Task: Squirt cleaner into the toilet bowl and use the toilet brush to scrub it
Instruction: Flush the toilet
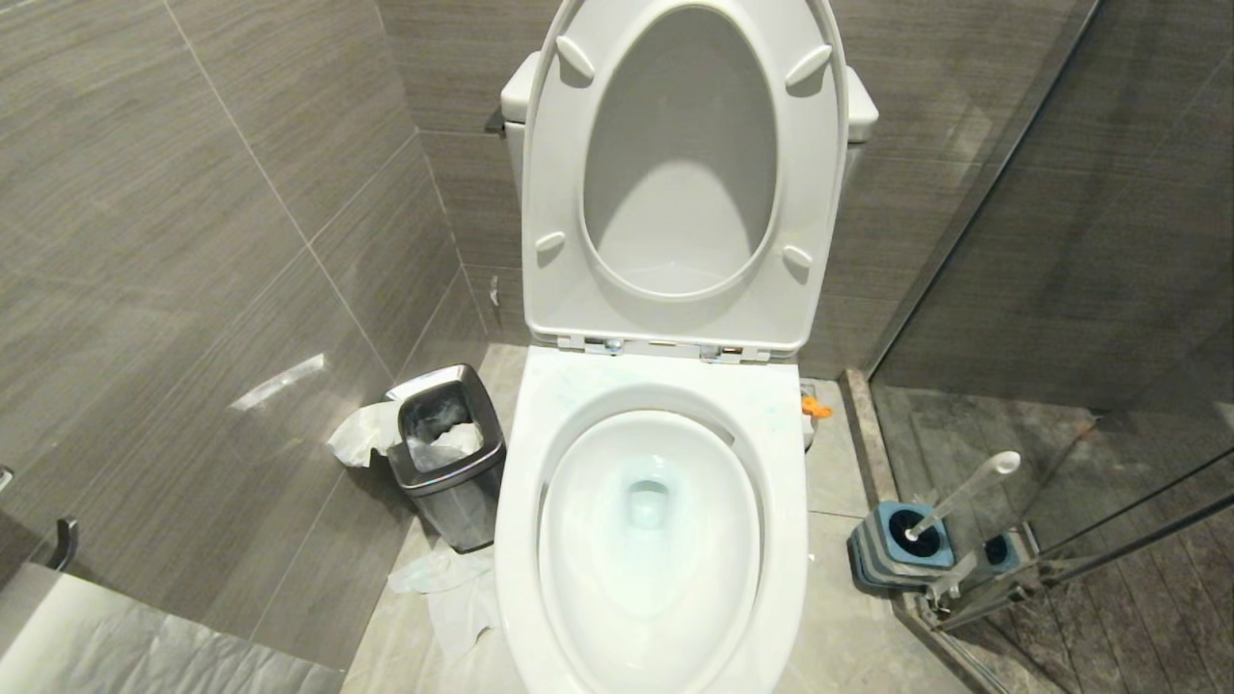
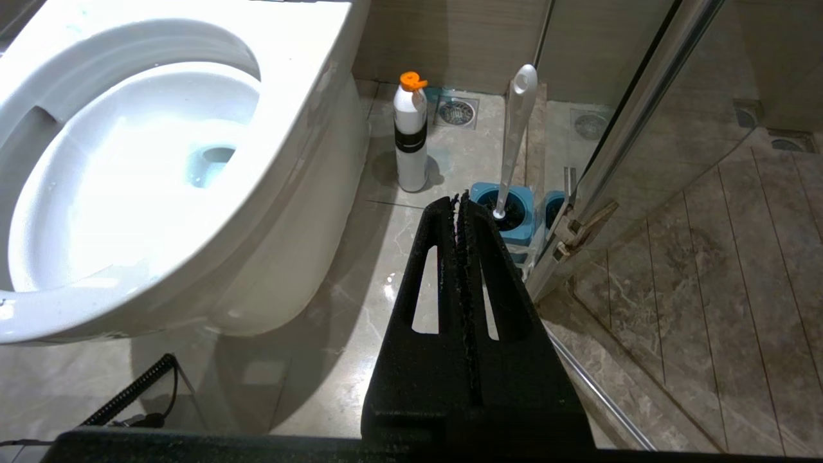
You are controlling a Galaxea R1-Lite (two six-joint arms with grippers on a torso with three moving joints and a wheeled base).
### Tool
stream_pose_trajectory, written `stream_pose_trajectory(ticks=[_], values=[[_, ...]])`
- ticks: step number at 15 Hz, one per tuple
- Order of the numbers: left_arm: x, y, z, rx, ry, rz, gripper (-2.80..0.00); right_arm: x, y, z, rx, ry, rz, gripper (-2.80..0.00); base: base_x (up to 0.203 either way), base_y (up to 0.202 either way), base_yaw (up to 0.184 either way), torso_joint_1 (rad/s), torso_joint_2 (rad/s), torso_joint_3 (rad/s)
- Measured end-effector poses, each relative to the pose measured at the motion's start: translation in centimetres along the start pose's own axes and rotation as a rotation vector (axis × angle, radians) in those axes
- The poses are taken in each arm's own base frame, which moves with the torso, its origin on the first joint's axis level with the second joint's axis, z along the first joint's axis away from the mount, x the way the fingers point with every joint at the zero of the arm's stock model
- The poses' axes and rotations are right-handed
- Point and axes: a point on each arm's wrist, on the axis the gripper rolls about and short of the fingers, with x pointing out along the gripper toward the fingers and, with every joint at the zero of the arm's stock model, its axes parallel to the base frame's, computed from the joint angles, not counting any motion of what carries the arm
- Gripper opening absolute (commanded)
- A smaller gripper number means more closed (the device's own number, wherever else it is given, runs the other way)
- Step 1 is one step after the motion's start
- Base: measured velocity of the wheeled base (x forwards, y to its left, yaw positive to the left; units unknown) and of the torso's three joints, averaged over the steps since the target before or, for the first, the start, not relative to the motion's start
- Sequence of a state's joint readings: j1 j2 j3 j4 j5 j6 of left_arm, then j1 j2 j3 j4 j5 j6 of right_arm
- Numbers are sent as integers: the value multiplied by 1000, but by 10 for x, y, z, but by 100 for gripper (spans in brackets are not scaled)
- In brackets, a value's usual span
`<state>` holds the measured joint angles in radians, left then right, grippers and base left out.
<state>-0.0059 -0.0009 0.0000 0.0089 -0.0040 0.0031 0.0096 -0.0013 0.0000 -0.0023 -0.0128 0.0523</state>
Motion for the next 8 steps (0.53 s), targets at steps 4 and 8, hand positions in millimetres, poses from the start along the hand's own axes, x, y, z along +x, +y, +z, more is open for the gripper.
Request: stream_pose_trajectory(ticks=[4,8], values=[[0,0,0,0,0,-1,-280,0,0,0,0,1,1,-280,0,0,0,0,0,0],[0,0,0,0,0,0,-280,0,0,0,0,1,0,-280,0,0,0,0,0,0]])
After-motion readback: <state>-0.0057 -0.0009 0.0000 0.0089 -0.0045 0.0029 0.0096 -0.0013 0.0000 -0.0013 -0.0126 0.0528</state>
